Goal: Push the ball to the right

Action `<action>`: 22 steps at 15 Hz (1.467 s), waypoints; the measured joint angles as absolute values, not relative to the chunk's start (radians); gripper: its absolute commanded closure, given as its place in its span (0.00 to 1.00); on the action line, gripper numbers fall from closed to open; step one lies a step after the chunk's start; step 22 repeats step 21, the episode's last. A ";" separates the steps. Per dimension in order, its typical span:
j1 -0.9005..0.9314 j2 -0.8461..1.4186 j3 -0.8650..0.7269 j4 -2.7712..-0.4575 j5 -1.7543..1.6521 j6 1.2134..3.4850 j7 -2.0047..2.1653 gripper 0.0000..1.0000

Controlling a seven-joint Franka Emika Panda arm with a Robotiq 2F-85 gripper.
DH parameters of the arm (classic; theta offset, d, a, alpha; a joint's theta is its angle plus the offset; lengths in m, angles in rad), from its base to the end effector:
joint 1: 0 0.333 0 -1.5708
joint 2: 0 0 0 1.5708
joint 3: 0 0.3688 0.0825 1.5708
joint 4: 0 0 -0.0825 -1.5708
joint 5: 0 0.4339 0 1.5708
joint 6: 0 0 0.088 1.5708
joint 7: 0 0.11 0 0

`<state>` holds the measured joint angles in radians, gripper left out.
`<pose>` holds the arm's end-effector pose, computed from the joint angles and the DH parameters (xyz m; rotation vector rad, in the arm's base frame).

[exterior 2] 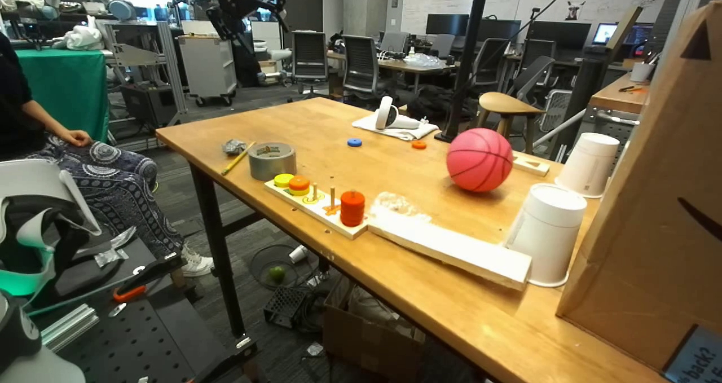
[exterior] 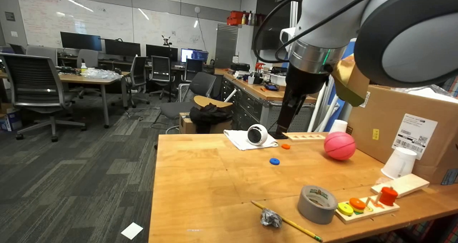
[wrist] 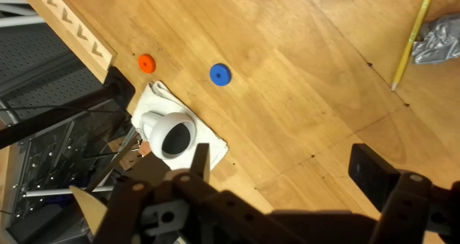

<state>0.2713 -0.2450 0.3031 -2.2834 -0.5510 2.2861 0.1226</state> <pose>0.4487 0.2838 0.5020 2.4751 1.0055 0.5271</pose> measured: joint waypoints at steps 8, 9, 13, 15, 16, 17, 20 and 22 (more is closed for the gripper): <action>0.276 -0.093 0.318 -2.266 -0.450 2.311 0.120 0.00; 0.278 -0.069 0.319 -2.255 -0.442 2.314 0.119 0.00; 0.293 0.016 0.321 -2.192 -0.435 2.317 0.108 0.00; 0.302 0.050 0.321 -2.162 -0.428 2.317 0.101 0.00; 0.306 0.063 0.321 -2.151 -0.419 2.316 0.099 0.00; 0.308 0.072 0.321 -2.141 -0.406 2.309 0.101 0.00; 0.310 0.085 0.321 -2.125 -0.397 2.299 0.102 0.00; 0.310 0.086 0.321 -2.124 -0.397 2.298 0.102 0.00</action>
